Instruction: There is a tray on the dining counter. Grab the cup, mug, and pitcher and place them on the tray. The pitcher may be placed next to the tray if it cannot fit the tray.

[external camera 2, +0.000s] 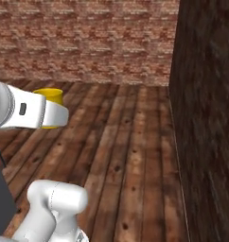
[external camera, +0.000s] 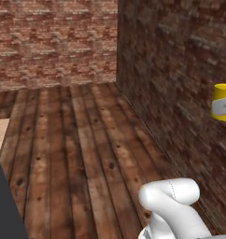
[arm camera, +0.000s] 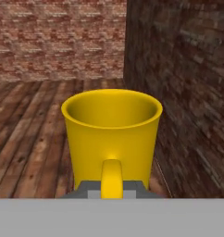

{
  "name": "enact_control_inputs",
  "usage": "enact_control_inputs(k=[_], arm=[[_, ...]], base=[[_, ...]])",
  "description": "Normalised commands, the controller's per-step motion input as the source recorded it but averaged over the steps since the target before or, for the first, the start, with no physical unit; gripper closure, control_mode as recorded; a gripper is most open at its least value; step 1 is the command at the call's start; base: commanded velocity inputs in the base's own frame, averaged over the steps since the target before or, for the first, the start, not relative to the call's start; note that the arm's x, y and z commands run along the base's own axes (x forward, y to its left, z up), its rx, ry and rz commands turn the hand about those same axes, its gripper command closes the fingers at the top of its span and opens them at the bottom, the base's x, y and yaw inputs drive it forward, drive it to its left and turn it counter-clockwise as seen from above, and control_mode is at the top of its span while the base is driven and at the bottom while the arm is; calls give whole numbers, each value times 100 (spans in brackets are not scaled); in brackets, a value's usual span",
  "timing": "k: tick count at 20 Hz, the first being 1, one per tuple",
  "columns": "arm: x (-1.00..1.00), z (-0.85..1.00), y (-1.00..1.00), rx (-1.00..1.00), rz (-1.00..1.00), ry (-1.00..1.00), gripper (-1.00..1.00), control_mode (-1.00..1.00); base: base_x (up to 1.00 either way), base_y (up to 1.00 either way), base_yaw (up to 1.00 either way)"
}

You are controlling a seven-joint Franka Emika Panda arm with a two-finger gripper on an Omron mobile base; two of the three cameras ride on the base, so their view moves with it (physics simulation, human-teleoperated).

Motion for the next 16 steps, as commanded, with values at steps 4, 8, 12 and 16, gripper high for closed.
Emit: enact_control_inputs(k=[4,8,12,16], arm=[[0,0,0,0,0,0,100,100],[0,0,0,0,0,0,100,100],[0,0,0,0,0,0,100,100],[0,0,0,0,0,0,100,100]], base=[[100,0,12],[100,-1,18],[100,-2,29],[100,-21,37]])
